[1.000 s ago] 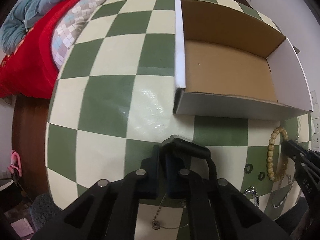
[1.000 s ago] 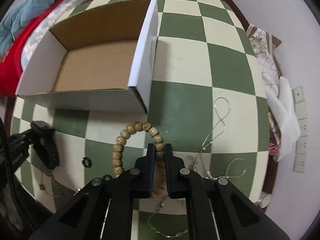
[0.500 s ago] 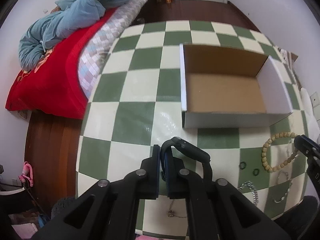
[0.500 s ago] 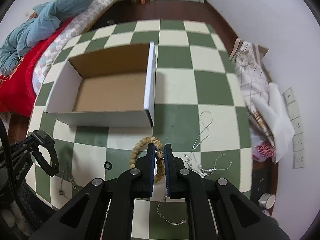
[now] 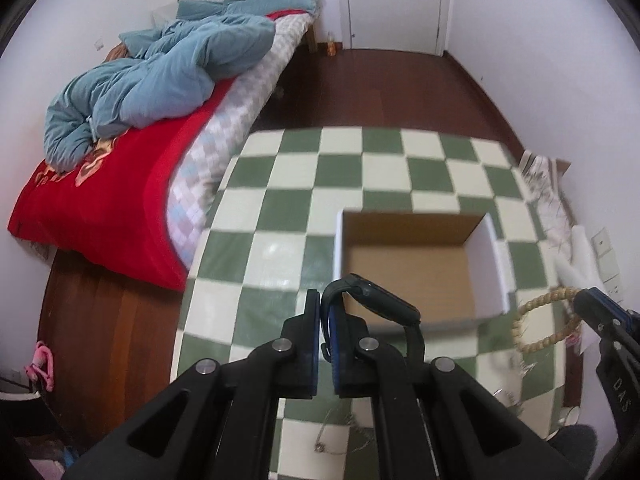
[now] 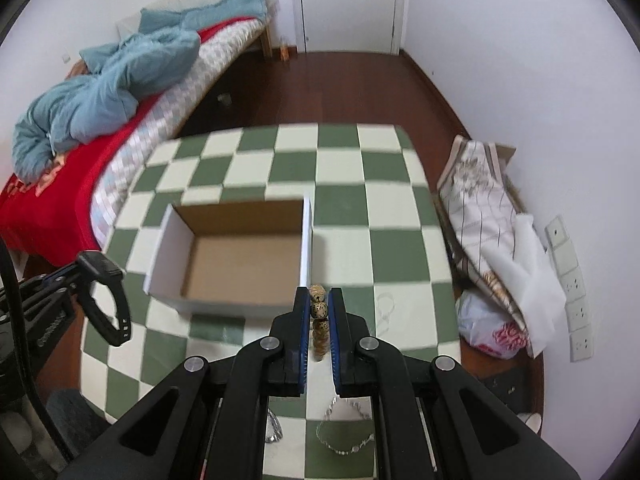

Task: Organize jewelry
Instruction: 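Carry the black band into the box with the left tool while the right tool drops the bead bracelet in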

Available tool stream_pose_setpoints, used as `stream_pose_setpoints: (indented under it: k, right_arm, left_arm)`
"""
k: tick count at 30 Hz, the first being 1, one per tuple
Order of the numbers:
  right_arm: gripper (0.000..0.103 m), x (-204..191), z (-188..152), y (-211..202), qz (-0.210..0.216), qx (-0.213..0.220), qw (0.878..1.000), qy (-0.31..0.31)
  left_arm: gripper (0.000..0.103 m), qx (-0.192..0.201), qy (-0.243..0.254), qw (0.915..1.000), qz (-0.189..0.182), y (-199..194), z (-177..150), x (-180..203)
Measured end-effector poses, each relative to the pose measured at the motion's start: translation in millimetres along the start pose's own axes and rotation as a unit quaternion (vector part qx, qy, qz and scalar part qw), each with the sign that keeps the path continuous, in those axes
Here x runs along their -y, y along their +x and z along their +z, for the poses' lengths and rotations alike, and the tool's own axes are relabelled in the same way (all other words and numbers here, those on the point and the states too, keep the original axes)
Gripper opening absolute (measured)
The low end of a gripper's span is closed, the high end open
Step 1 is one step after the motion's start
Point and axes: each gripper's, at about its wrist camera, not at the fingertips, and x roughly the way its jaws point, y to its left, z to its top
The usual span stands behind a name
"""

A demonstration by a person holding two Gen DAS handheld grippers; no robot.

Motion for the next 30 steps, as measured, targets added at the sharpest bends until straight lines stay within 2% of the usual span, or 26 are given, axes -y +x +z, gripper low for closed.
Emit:
stream_pose_setpoints:
  k: [4, 10, 19, 24, 25, 26, 27, 28, 29, 30]
  right_arm:
    - [0.009, -7.6, 26.2, -7.6, 0.000, 0.018, 1.000, -0.011]
    - [0.009, -17.2, 63.1, 11.5, 0.008, 0.017, 1.000, -0.013]
    - [0.009, -18.6, 85.4, 80.2, 0.027, -0.043, 0.999, 0.000]
    - [0.010, -16.9, 90.4, 106.7, 0.038, -0.072, 0.997, -0.007]
    - [0.010, -16.1, 91.1, 109.9, 0.043, -0.078, 0.996, -0.006]
    - [0.011, -15.6, 91.9, 112.6, 0.044, -0.084, 0.995, -0.006]
    - [0.020, -15.0, 92.2, 114.7, 0.037, -0.088, 0.995, -0.008]
    - [0.037, -14.5, 93.1, 115.2, 0.030, -0.090, 0.995, -0.010]
    - [0.045, -12.9, 93.3, 115.3, 0.026, -0.091, 0.995, -0.009]
    - [0.061, -11.0, 92.7, 114.7, 0.019, -0.091, 0.996, -0.008]
  left_arm:
    - [0.002, 0.012, 0.011, 0.9998, -0.006, -1.2, 23.5, 8.6]
    - [0.002, -0.007, 0.015, 0.9996, -0.024, 22.0, 56.6, 10.3]
    - [0.003, -0.076, 0.011, 0.9954, -0.057, 83.2, 75.8, 11.0]
    - [0.012, -0.107, 0.023, 0.9927, -0.052, 104.2, 76.0, 17.3]
    - [0.018, -0.103, 0.027, 0.9933, -0.044, 104.2, 76.9, 18.9]
    - [0.030, -0.095, 0.029, 0.9944, -0.035, 102.7, 77.0, 19.9]
    - [0.039, -0.086, 0.030, 0.9954, -0.031, 100.2, 78.0, 19.8]
    - [0.064, -0.079, 0.024, 0.9961, -0.032, 97.3, 80.5, 17.5]
    - [0.084, -0.069, 0.017, 0.9969, -0.033, 92.9, 81.5, 15.0]
    - [0.089, -0.059, 0.011, 0.9977, -0.031, 88.5, 82.5, 12.2]
